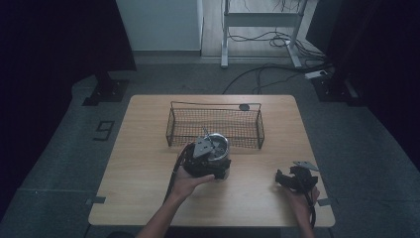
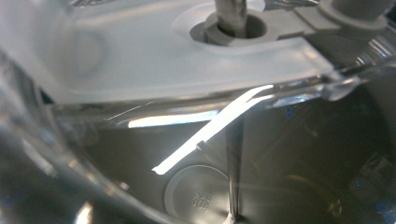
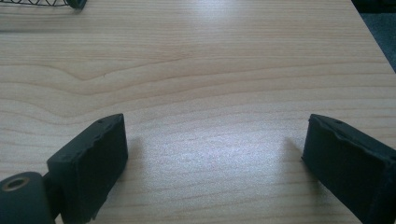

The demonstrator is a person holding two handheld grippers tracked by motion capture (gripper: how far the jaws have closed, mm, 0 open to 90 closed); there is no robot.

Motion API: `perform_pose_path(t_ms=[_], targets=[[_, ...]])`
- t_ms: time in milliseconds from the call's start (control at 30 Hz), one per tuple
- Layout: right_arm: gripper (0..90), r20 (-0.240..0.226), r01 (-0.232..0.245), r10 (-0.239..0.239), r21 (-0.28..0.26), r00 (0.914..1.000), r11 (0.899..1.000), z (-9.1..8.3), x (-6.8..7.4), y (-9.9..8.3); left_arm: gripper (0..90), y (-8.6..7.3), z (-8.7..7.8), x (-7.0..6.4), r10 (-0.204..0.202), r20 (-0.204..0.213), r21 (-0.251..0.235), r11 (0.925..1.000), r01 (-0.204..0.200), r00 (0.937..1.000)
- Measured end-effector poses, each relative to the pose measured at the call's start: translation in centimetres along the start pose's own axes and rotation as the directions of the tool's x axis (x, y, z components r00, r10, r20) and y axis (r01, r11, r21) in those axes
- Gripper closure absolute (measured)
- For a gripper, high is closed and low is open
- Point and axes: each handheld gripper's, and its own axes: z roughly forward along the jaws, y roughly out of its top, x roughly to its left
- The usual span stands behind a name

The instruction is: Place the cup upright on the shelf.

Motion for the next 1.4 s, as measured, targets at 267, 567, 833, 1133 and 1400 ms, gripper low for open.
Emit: perform_pose_path(t_ms=[267, 567, 833, 1133, 1400], targets=[[7.1, 0.003, 0.001, -0.001, -0.003, 1.0000, 1.000, 0.0, 0.0, 0.0, 3.7, 0.1, -0.1, 0.4, -0.016, -0.009, 0.002, 0.9999, 0.016, 0.9998], [8.1, 0.008, -0.006, 0.006, -0.002, 0.9999, 1.000, -0.1, 0.0, 0.0, 3.7, 0.6, -0.3, 1.1, -0.038, -0.016, -0.013, 0.9992, 0.038, 0.9992], [8.5, 0.012, -0.010, 0.010, -0.004, 0.9999, 1.000, -0.1, 0.0, 0.0, 3.7, 1.5, -0.3, 1.6, -0.034, -0.038, -0.010, 0.9994, 0.033, 0.9987], [8.6, 0.012, -0.010, 0.010, -0.003, 0.9999, 1.000, -0.1, 0.0, 0.0, 3.8, 2.3, -0.4, 2.0, -0.030, -0.047, -0.018, 0.9994, 0.029, 0.9984], [8.7, 0.011, -0.008, 0.008, 0.000, 0.9999, 1.000, -0.1, -0.1, 0.0, 3.8, 2.7, -0.2, 2.6, -0.038, -0.055, -0.019, 0.9991, 0.037, 0.9978]])
